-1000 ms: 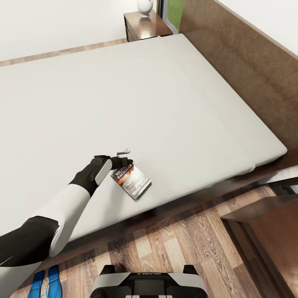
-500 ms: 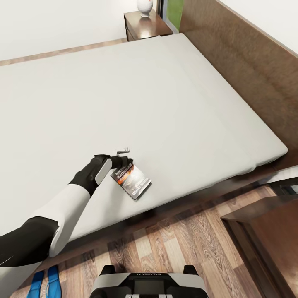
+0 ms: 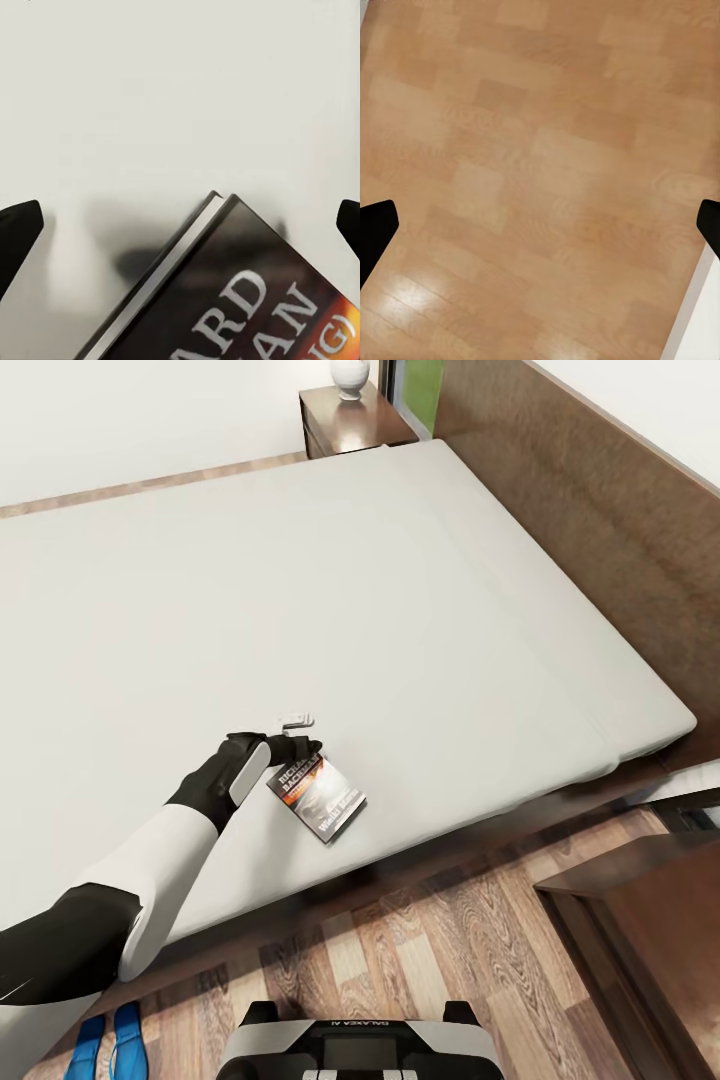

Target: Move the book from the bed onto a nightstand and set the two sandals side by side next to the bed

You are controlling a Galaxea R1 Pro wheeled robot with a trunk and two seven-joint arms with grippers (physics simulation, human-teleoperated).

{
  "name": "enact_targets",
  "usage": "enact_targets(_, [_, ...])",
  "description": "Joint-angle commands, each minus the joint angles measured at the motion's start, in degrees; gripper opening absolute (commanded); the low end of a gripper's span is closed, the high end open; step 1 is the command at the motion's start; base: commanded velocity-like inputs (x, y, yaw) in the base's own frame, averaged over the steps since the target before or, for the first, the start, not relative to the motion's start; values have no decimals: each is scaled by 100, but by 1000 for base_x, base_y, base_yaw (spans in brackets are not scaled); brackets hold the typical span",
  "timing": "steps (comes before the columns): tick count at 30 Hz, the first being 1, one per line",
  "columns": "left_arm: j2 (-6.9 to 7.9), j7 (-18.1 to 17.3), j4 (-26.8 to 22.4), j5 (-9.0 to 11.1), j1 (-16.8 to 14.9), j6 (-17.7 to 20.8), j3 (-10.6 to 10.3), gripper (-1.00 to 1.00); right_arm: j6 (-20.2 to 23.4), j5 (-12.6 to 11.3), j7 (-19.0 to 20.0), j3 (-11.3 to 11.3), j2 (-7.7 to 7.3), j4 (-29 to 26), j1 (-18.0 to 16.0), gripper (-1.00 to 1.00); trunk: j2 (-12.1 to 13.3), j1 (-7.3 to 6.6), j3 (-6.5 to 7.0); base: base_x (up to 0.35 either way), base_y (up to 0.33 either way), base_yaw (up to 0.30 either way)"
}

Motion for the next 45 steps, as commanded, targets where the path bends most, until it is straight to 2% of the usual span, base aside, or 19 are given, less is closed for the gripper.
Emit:
enact_targets(1, [2,-3,194,104,1,4,-13,100,17,4,21,44,-1,-11,3,100,-1,2,-3,0,0,0])
enact_targets(11, [2,-2,201,104,1,3,-13,100,17,4,21,44,-1,-11,3,100,-1,2,-3,0,0,0])
enact_targets(17, [4,-2,200,104,1,2,-13,100,17,4,21,44,-1,-11,4,100,-242,134,-110,0,0,0])
enact_targets(45, [7,7,208,104,1,-115,-13,100,13,4,21,44,-1,-11,4,100,-242,134,-110,0,0,0])
